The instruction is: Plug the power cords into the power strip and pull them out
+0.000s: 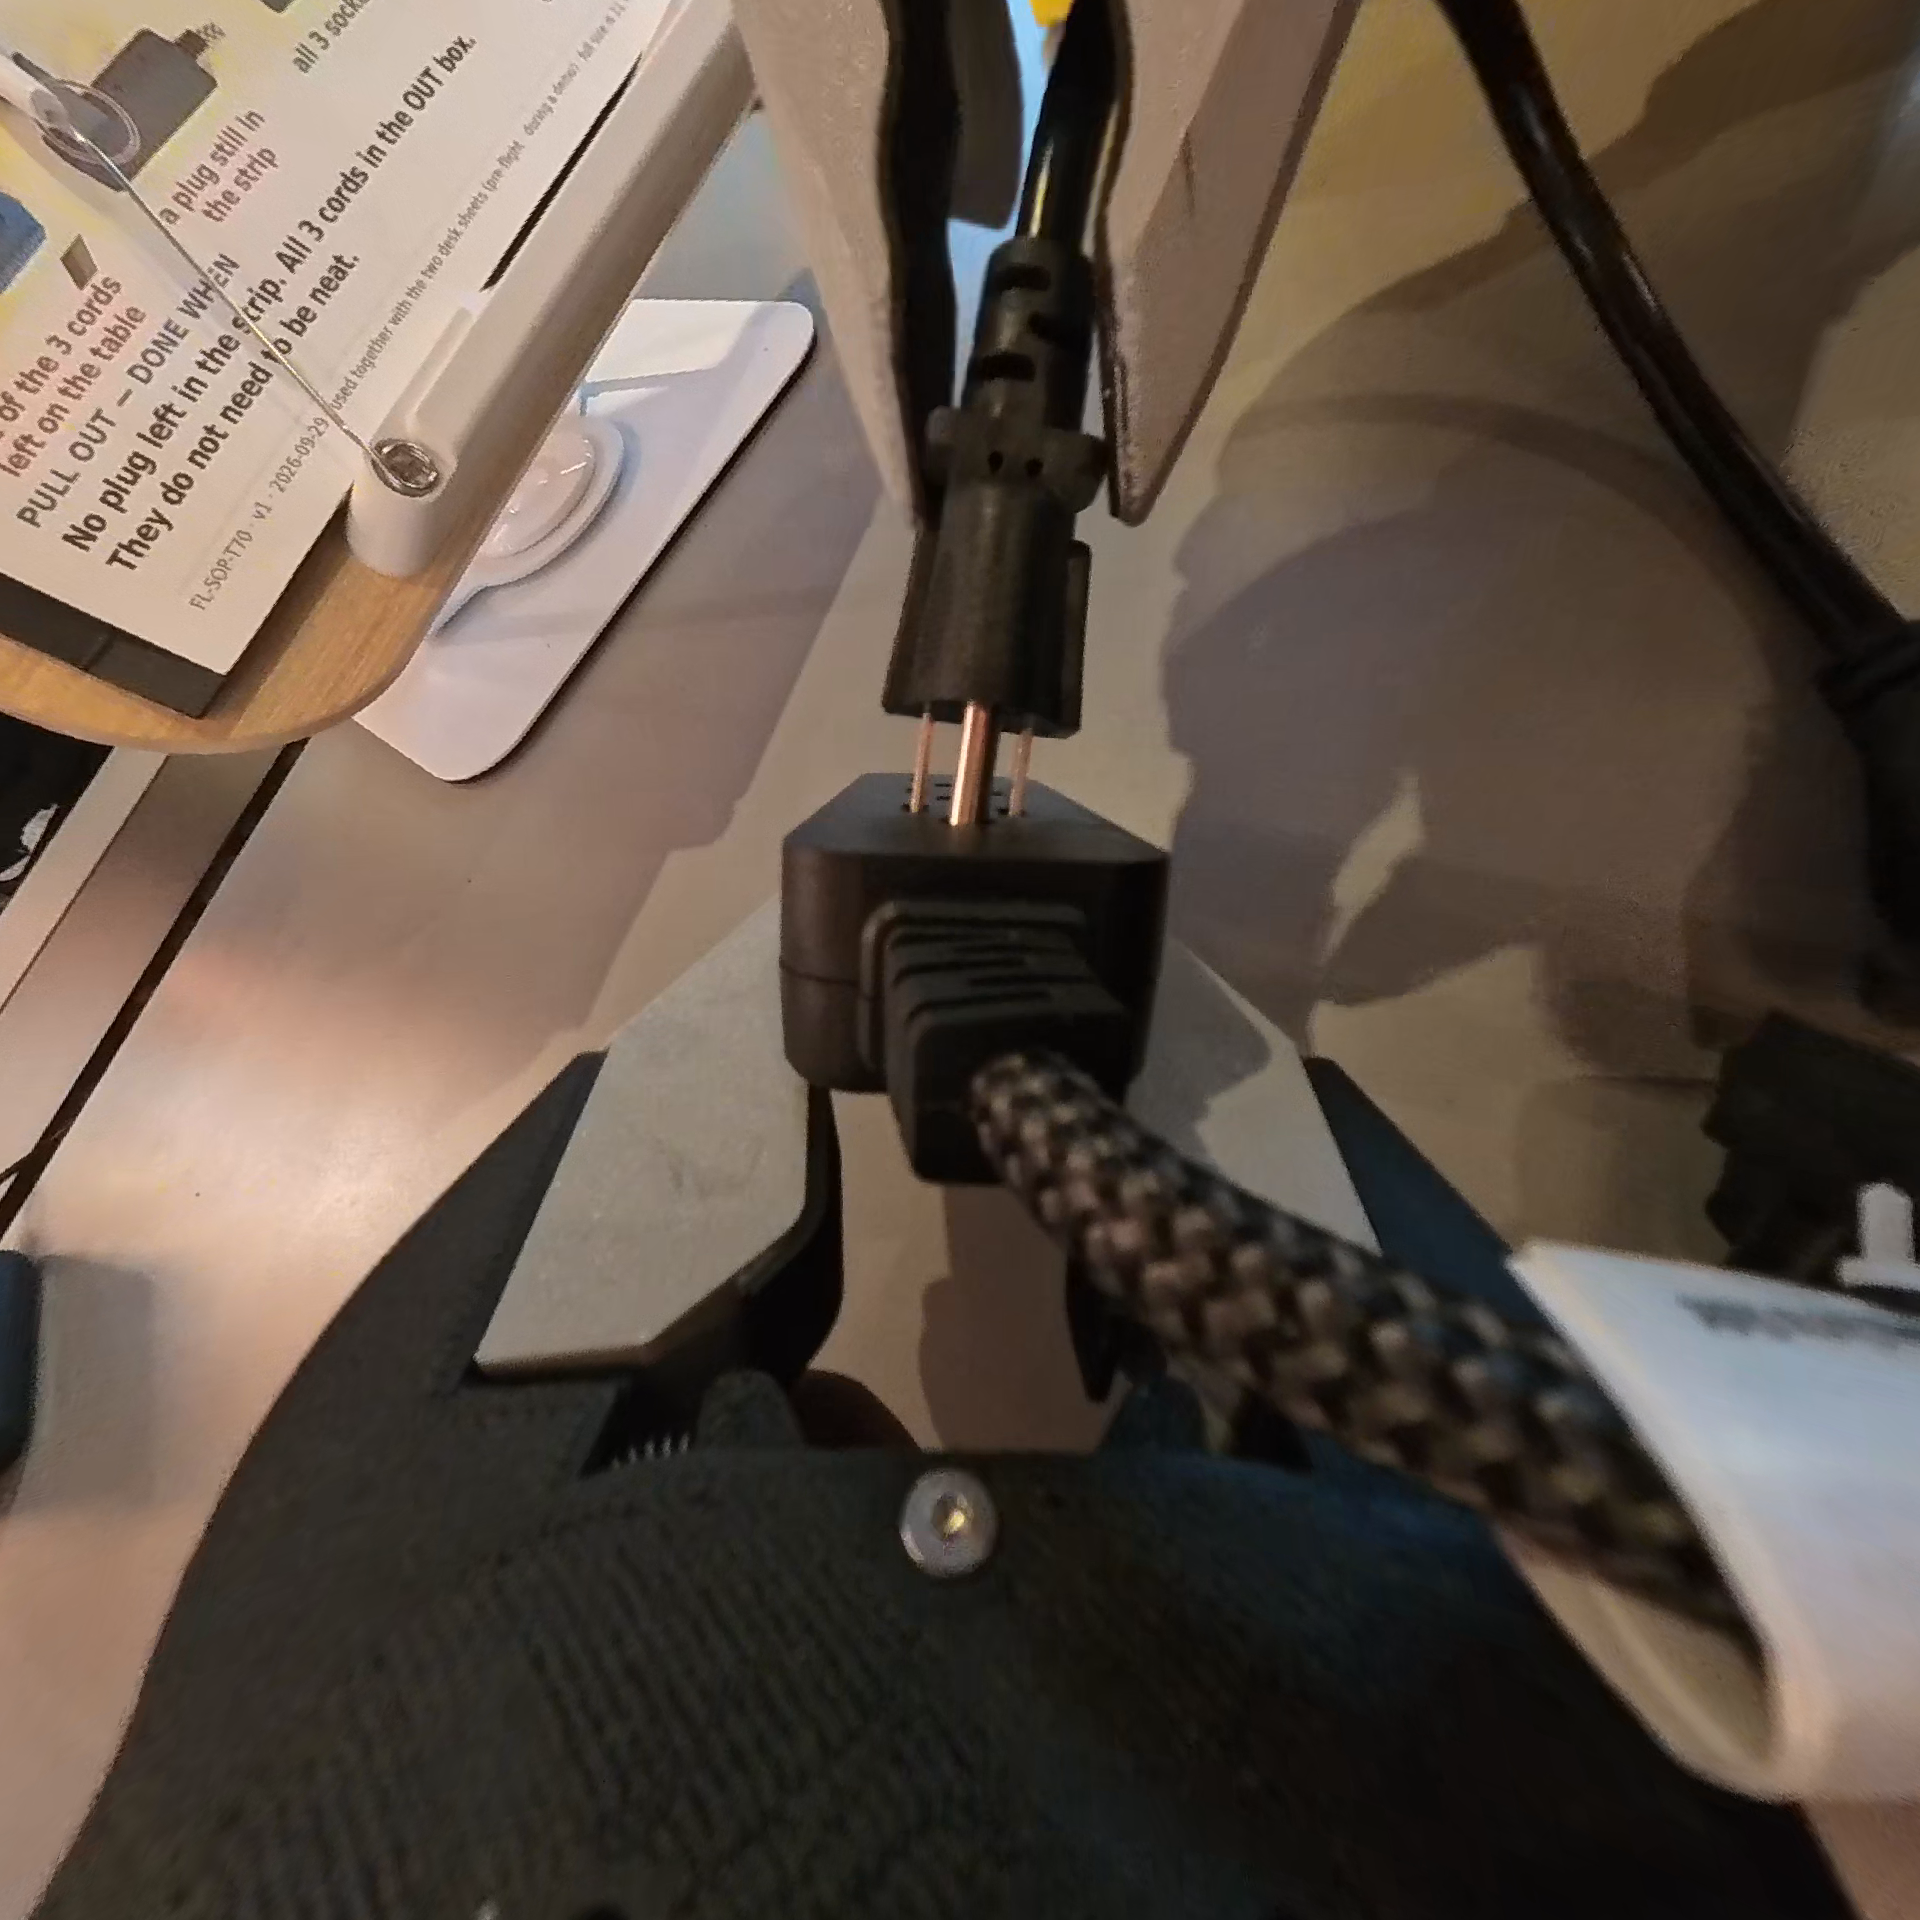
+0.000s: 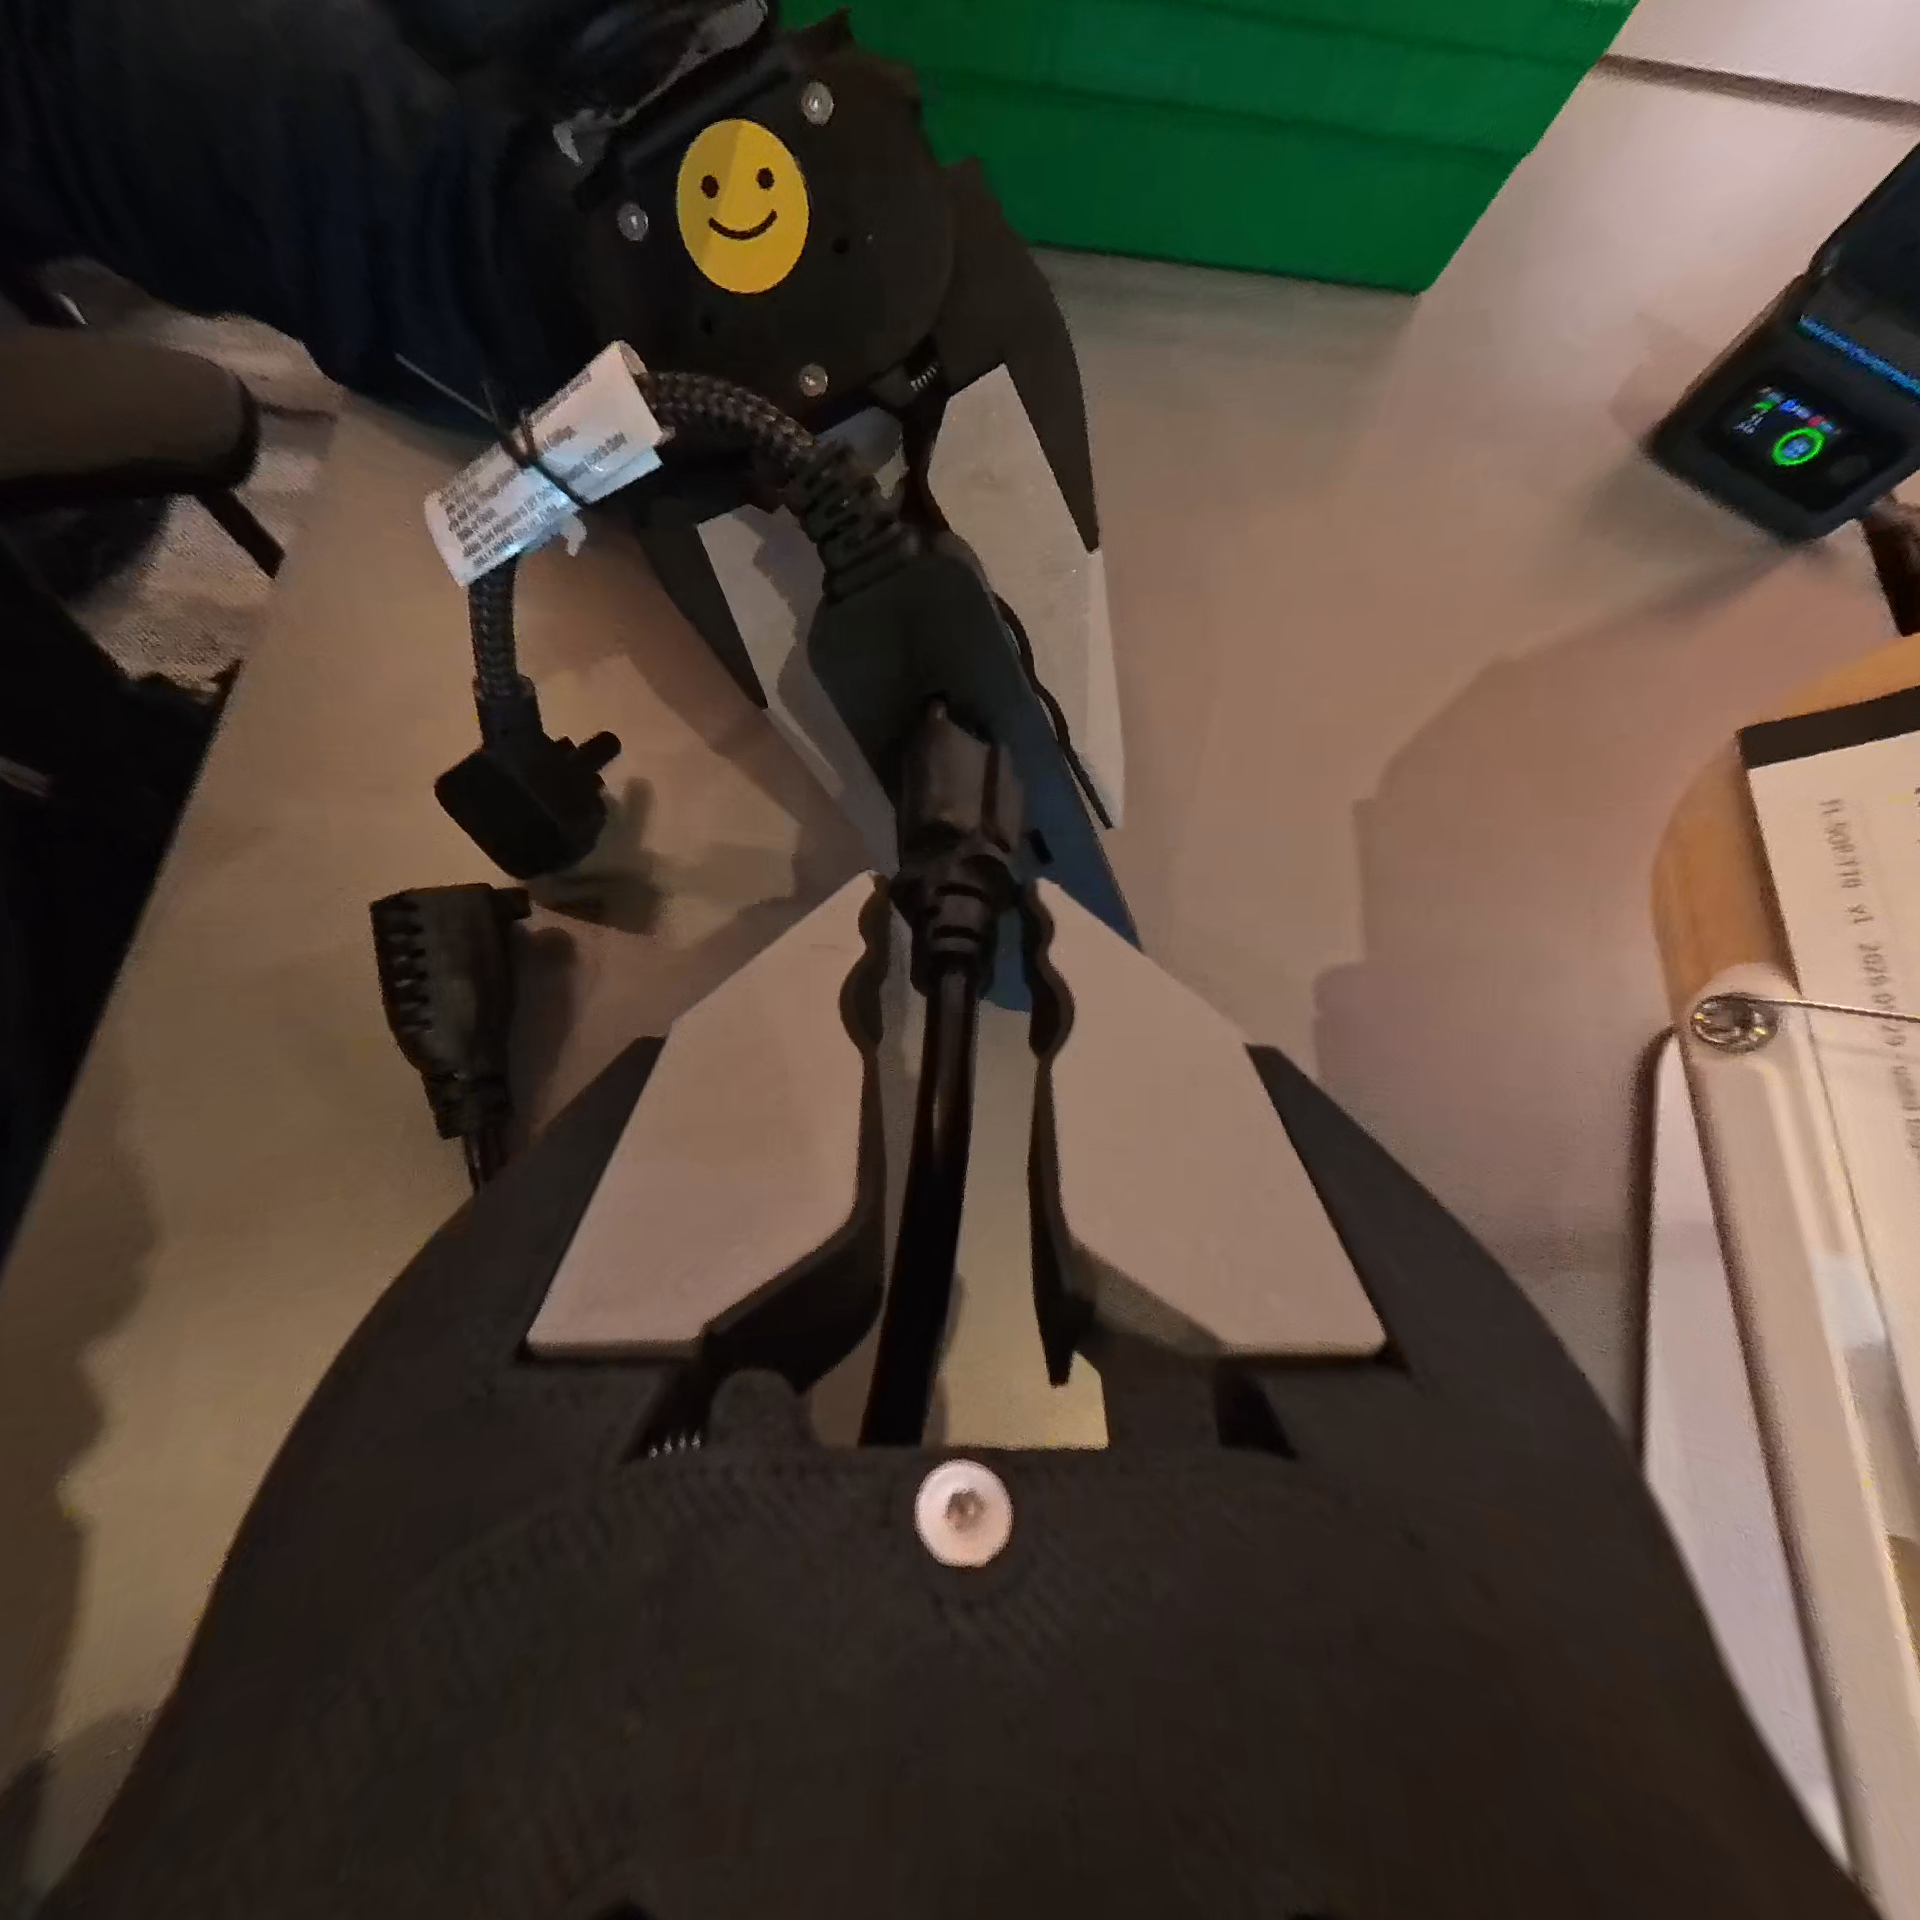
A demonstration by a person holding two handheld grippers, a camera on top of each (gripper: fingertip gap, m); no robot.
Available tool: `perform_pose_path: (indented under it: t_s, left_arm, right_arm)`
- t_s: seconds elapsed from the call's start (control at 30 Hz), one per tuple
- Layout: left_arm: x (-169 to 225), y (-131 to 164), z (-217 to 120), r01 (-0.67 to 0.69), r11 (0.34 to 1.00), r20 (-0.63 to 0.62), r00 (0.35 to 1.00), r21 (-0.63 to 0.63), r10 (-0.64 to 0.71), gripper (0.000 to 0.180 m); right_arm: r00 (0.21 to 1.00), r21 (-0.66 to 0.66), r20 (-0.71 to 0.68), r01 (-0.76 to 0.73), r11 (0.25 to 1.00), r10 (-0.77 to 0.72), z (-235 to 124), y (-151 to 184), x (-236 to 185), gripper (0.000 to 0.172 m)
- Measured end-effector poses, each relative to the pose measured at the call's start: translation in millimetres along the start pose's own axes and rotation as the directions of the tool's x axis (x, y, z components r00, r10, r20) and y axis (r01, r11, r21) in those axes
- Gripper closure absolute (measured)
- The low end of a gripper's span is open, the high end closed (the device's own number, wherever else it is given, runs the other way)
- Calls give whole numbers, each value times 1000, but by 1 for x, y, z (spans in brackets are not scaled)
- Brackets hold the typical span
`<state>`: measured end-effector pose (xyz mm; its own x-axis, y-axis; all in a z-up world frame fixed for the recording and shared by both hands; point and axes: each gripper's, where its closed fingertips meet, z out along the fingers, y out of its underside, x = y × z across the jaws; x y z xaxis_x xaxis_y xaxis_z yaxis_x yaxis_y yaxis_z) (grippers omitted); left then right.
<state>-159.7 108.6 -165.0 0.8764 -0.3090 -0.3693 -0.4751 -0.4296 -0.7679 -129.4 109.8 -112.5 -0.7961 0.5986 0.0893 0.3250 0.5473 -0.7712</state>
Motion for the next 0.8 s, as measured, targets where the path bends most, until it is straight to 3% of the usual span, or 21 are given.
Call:
perform_pose_path:
  t_s: [0.27, 0.53, 0.8]
  left_arm:
    - [-3, 3, 1, 9, 1000, 21, 1000, -17, -8, 140]
    - [-4, 2, 0, -34, 996, 66, 997, -80, 39, 141]
    - [0, 5, -4, -44, 996, 7, 999, -79, 44, 140]
  right_arm:
    - [997, -25, 0, -79, 997, 79, 2, -3, 2, 151]
    - [986, -327, -101, 95, 940, -135, 1, 5, 2, 152]
    - [985, -202, -57, 147, 968, -161, 2, -12, -2, 152]
